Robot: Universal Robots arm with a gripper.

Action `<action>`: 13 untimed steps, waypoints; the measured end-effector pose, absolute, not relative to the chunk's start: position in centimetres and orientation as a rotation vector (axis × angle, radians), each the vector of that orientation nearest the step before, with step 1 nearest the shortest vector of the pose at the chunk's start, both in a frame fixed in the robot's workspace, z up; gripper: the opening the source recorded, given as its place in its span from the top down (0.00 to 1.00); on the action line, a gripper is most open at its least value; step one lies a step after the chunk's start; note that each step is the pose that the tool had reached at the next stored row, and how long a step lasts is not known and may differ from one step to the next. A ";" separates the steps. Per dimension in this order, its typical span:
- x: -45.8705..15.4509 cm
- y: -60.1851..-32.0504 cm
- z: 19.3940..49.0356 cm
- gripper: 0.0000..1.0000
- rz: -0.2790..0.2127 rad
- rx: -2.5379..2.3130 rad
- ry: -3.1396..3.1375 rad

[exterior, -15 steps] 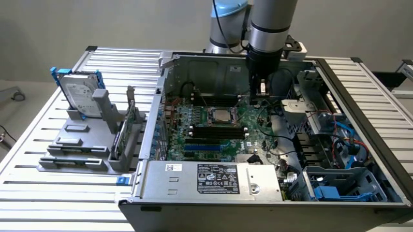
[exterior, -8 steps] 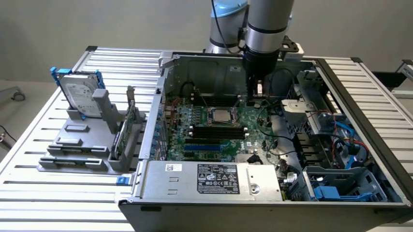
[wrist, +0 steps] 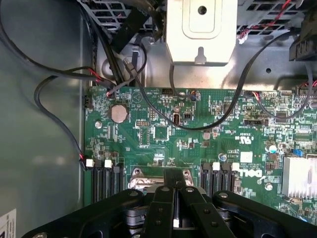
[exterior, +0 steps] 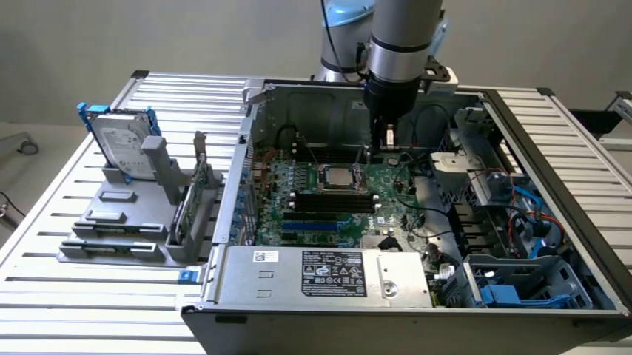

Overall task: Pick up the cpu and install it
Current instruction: 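Place the cpu into insertion slot, then close the cpu cover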

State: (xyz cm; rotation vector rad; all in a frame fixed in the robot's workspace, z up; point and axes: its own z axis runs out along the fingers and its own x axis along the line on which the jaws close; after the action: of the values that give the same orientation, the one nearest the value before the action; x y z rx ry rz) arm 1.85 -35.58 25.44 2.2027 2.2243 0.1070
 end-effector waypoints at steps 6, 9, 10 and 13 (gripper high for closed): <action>0.9 -35.6 25.5 0.89 0.087 2.212 2.233; 0.4 -35.6 25.5 0.89 0.079 2.217 2.237; 0.3 -35.7 25.5 0.89 0.076 2.218 2.239; -0.2 -35.7 25.5 0.89 0.064 2.224 2.244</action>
State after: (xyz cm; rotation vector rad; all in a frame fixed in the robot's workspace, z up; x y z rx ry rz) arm -0.18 -35.66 25.47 2.2241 2.2440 0.0645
